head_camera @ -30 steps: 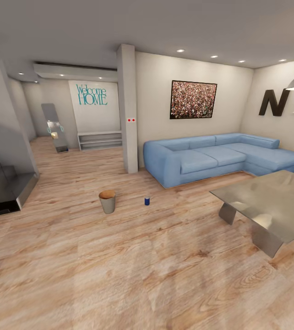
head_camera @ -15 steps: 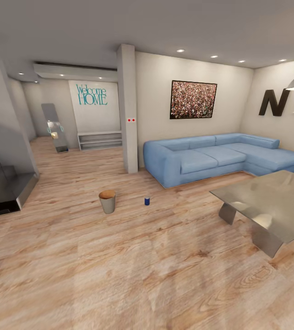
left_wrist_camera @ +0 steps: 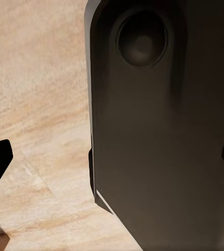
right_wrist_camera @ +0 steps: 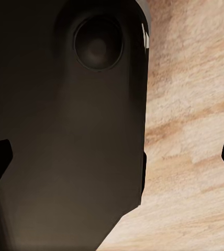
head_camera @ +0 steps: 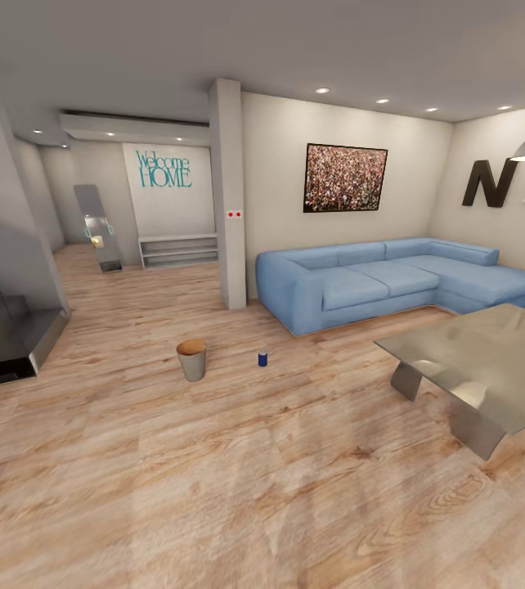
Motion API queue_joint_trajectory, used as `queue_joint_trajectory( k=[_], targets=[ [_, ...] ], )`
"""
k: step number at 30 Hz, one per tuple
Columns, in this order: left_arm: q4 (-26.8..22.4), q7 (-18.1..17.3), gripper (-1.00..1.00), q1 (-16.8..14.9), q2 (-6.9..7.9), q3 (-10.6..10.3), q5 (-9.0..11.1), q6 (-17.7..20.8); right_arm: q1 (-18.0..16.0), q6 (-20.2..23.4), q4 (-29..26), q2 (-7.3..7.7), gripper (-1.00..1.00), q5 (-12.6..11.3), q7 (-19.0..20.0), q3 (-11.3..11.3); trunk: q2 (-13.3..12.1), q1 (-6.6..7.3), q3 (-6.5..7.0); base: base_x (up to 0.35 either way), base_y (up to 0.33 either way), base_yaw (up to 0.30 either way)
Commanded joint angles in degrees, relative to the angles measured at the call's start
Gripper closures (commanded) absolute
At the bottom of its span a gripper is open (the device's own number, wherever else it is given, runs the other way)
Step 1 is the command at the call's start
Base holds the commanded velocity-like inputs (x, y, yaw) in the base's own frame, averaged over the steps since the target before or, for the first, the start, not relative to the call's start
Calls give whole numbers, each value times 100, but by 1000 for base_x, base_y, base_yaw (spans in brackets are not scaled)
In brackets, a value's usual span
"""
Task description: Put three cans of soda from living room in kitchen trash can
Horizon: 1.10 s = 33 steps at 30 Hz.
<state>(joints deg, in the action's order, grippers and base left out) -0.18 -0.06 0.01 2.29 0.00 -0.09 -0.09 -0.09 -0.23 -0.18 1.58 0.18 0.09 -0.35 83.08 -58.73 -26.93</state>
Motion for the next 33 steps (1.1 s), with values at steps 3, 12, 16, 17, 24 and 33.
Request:
queue_joint_trajectory(
  k=[3, 12, 16, 17, 24, 33],
  targets=[
    [0, -1, -100, 3, 0, 0, 0, 0, 0, -2, 0, 0, -100, 0, 0, 0, 0, 0, 0, 0, 0, 0],
    [0, -3, -100, 2, 0, 0, 0, 0, 0, -2, 0, 0, -100, 0, 0, 0, 0, 0, 0, 0, 0, 0],
    [0, -3, -100, 0, 0, 0, 0, 0, 0, -2, 0, 0, -100, 0, 0, 0, 0, 0, 0, 0, 0, 0],
    [0, -3, -100, 0, 0, 0, 0, 0, 0, 0, 0, 0, -100, 0, 0, 0, 0, 0, 0, 0, 0, 0],
    [0, -3, -100, 0, 0, 0, 0, 0, -1, -1, 0, 0, -100, 0, 0, 0, 0, 0, 0, 0, 0, 0],
    [0, -3, -100, 1, 0, 0, 0, 0, 0, -3, 0, 0, -100, 2, 0, 1, 0, 0, 0, 0, 0, 0]
  ],
)
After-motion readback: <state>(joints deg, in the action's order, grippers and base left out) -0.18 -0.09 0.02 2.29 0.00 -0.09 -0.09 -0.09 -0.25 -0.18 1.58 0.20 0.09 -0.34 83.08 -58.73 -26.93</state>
